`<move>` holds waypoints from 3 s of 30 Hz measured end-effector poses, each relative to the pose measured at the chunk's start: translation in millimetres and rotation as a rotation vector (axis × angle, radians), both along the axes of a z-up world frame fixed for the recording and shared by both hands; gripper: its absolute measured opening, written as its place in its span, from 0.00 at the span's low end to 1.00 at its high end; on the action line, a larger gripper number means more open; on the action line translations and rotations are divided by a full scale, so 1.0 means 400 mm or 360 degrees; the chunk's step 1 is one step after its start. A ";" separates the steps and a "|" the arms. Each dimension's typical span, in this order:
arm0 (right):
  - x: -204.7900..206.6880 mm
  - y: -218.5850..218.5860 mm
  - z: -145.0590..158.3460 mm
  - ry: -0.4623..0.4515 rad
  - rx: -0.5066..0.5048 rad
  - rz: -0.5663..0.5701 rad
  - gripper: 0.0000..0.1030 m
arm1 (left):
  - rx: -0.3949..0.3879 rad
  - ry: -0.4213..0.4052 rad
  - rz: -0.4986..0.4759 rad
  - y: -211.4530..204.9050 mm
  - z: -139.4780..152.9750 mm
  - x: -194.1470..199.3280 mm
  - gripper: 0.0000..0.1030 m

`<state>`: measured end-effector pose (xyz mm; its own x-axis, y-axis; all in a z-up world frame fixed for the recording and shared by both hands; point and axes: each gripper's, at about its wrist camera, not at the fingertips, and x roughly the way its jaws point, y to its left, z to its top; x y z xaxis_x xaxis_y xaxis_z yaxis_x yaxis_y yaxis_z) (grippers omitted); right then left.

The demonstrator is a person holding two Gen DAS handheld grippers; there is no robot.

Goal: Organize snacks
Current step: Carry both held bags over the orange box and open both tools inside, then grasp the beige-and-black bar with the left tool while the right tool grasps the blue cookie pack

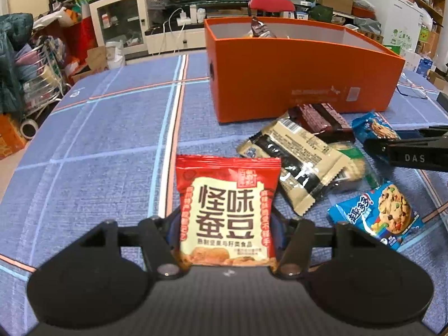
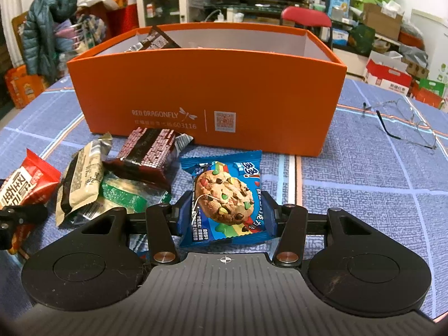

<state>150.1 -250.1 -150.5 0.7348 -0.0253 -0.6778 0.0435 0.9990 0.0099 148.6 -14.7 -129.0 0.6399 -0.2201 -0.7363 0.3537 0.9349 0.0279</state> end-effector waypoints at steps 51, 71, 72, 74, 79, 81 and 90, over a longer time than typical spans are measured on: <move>-0.083 -0.104 0.321 -0.0471 0.0037 -0.0080 0.35 | -0.0264 -0.0344 -0.0058 -0.080 0.324 0.088 0.56; -0.010 -0.138 0.370 -0.0436 0.0090 -0.0046 0.56 | -0.0316 -0.0367 -0.0006 -0.106 0.344 0.157 0.74; -0.055 -0.124 0.358 -0.0432 0.0086 -0.0012 0.57 | -0.0322 -0.0359 0.0025 -0.068 0.331 0.117 0.76; -0.137 -0.091 0.326 -0.0408 0.0085 0.0111 0.58 | -0.0311 -0.0329 0.0062 -0.019 0.306 0.072 0.80; -0.205 -0.001 0.217 -0.0202 0.0008 0.0753 0.65 | -0.0334 -0.0207 0.0179 0.079 0.208 -0.013 0.89; -0.193 0.029 0.177 -0.0108 -0.0094 0.0916 0.65 | -0.0302 -0.0145 0.0194 0.096 0.169 -0.017 0.89; -0.057 0.086 0.113 0.0205 -0.0206 0.1435 0.65 | -0.0321 0.0004 0.0179 0.098 0.102 0.016 0.89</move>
<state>127.3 -215.8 -105.2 0.4320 0.4395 -0.7875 -0.7596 0.6480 -0.0550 154.8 24.3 -88.4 0.6670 -0.2901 -0.6863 0.2466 0.9551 -0.1640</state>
